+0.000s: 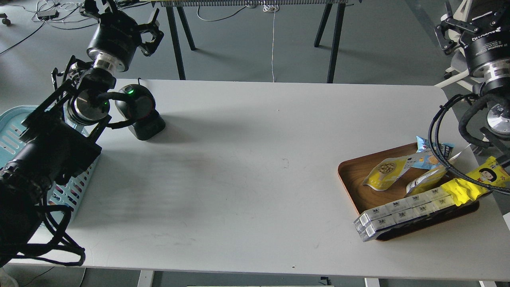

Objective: Scan snack and place in basket

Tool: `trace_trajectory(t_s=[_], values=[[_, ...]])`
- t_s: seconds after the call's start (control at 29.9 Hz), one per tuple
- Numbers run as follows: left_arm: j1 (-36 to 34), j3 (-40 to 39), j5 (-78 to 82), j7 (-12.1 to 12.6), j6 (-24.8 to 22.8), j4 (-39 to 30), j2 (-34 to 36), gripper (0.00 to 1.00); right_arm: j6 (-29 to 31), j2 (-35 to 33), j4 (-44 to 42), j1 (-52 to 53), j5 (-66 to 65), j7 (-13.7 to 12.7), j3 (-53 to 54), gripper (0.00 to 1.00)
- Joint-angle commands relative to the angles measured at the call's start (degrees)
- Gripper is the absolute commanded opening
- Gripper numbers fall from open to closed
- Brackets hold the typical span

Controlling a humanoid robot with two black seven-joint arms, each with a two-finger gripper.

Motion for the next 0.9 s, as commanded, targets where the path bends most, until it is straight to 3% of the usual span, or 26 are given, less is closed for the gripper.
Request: trace_trajectory(t_s=[0.0,0.13,0.27,0.57,0.87], values=[[-0.1,-0.4,-0.1,-0.1,0.1,0.0,-0.2,1.0,0.0,0.1,0.7,-0.2,0.0,0.0,0.0,0.99],[-0.1,-0.1,-0.2,0.3,0.5,0.0,-0.2,1.0,0.0,-0.6,1.4,0.1,0.0,0.0,-1.1,0.99],[-0.1,-0.1,-0.3,0.2,0.7,0.0,0.0,1.0,0.0,-5.7,2.8,4.4,-0.5,0.0,-6.1,0.99],[-0.2,0.1,-0.3,-0.1,0.7,-0.3,-0.1,1.0,-0.6,-13.4,13.1,31.7,-18.3,1.6,-34.9,0.99],[-0.5,-0.1,-0.3,0.0,0.2,-0.5,1.2,1.0,-2.2,-13.1,23.7,55.8,-49.0,2.2,-58.3,0.99]])
